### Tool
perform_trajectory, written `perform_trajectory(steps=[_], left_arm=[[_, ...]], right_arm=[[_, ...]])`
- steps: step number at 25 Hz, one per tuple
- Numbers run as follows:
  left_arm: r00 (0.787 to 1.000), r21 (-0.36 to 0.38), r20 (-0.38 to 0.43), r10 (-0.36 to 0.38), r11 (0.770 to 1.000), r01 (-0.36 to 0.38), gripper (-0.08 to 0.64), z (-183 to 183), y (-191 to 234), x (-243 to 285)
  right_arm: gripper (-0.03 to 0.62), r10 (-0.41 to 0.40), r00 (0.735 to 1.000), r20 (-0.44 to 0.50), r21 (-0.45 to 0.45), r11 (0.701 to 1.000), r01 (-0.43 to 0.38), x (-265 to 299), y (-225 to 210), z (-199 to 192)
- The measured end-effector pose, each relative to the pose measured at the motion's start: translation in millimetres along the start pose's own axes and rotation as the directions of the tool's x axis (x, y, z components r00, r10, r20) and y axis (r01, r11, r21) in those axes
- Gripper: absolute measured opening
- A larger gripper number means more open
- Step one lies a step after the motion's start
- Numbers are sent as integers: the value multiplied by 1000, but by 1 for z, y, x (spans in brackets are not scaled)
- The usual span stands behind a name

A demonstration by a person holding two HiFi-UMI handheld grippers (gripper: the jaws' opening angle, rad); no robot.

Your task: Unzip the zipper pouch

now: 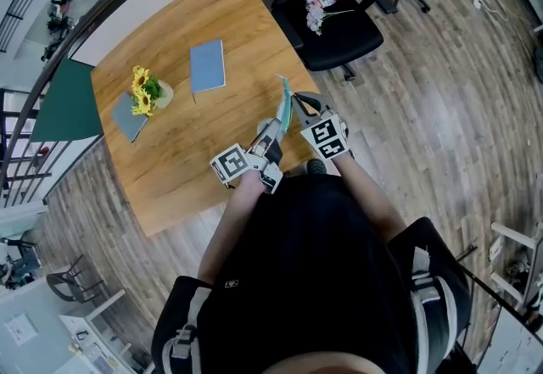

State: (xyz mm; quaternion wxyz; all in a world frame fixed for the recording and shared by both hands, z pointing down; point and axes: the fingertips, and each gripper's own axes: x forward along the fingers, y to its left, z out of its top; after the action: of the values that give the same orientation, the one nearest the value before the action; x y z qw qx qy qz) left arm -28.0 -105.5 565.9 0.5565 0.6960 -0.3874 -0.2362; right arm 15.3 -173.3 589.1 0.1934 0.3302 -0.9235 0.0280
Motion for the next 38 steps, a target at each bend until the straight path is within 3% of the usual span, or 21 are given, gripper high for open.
perform_trajectory(steps=[9, 38], left_arm=[[1000, -16, -10, -19, 1000, 19, 12, 2, -3, 4], [1000, 32, -23, 9, 999, -8, 12, 4, -2, 13]], right_arm=[[8, -22, 1000, -6, -16, 1000, 22, 3, -3, -1], [8, -53, 999, -5, 17, 998, 53, 4, -27, -2]])
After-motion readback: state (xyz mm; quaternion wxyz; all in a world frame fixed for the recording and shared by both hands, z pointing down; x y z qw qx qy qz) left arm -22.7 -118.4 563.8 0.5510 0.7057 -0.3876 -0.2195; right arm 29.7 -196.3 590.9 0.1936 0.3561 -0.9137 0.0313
